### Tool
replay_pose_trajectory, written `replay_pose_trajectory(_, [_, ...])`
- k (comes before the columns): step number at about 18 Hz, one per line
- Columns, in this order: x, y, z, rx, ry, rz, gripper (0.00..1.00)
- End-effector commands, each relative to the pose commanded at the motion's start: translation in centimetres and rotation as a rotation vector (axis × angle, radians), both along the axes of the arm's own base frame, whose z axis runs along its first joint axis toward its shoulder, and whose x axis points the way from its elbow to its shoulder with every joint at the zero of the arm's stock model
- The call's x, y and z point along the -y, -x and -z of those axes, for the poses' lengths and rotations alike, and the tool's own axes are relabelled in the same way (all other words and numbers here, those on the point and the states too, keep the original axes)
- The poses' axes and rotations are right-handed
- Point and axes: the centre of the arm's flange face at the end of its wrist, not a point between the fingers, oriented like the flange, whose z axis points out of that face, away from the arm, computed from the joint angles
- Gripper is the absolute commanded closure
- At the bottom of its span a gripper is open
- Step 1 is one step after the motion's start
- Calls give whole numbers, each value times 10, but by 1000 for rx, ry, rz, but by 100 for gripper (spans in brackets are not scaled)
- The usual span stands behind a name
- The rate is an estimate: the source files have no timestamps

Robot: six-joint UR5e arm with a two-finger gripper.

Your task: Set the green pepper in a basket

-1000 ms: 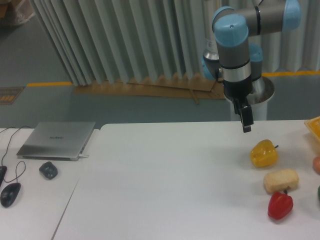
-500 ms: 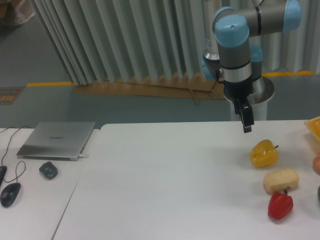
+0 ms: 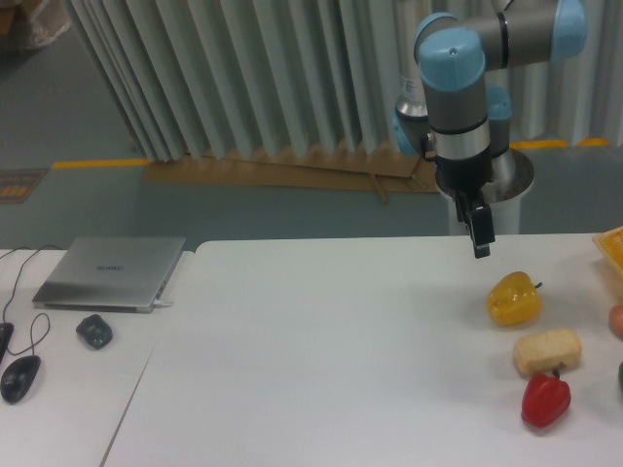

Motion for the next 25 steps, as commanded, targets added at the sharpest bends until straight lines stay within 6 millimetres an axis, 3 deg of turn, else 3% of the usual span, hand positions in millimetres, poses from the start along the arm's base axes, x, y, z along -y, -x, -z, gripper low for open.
replay_pose_trajectory(15, [0, 1, -1, -3, -21, -140, 0])
replay_pose_trajectory(25, [13, 35, 11, -40, -71, -210, 0])
